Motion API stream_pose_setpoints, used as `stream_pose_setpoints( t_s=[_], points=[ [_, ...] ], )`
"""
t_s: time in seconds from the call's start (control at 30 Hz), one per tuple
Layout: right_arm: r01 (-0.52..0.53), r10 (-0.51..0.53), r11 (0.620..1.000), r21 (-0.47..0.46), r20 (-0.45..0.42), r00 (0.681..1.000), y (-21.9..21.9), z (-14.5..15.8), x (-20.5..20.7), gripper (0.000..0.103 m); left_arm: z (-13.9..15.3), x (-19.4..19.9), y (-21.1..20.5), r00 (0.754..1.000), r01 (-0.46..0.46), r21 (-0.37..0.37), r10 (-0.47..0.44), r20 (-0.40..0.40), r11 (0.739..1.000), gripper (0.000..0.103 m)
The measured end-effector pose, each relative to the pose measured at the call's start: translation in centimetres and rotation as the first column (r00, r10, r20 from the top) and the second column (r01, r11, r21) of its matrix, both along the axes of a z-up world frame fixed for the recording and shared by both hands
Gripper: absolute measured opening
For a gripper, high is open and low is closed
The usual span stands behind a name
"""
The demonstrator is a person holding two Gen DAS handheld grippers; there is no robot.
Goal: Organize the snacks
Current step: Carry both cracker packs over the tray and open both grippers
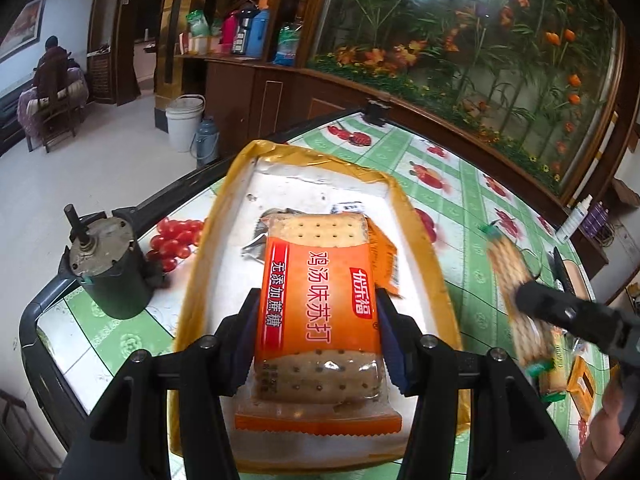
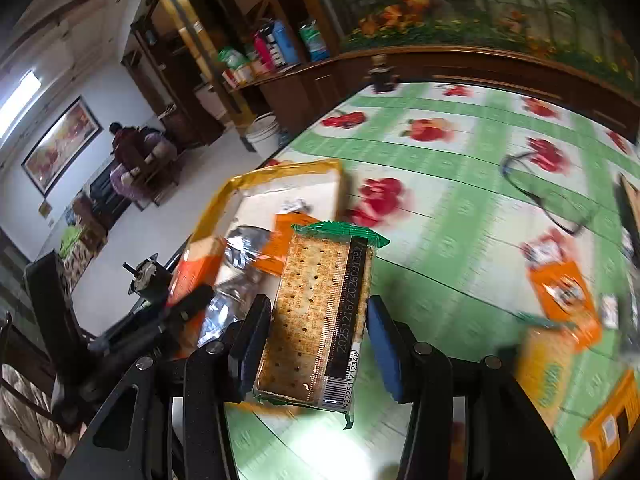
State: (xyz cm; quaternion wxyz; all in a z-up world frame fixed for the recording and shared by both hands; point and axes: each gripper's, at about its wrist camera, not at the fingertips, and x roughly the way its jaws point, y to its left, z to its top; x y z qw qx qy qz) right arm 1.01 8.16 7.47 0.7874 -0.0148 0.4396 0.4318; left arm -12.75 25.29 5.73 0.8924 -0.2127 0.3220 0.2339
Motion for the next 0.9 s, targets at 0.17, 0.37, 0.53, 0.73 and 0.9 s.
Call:
stream_pose_setpoints(
  t_s=[0.17,0.37,0.53,0.73,0.9],
  points=[
    [-0.049,0.049,0.999,-0.021,-0.014,0.999,5.2,-0.3,0.7,0.053,-0.5,-0.1,0.8,1.0,-0.017,0.0,0.017,-0.014,1.0,0.053],
    [-0.09,0.089,0.993,-0.071,-0.016,0.996,11.4,-1.4,2.7,0.053,-1.5,0.3,1.4,0.999,-0.022,-0.012,0.022,-0.032,1.0,0.053],
    [-0.105,0.105,0.986,-0.128,-0.007,0.994,15.3,-2.8,3.8,0.053,-2.1,0.6,1.5,0.999,-0.015,-0.017,0.015,-0.045,1.0,0.053],
    [-0.094,0.094,0.984,-0.152,-0.007,0.996,17.5,-3.9,4.8,0.053,-2.3,0.8,1.5,0.998,-0.019,0.0,0.019,-0.051,1.0,0.053],
    [-0.102,0.097,0.986,-0.135,-0.043,0.994,18.1,-4.4,5.4,0.053,-2.4,0.9,1.3,0.998,-0.017,0.004,0.018,-0.053,1.0,0.053]
  ],
)
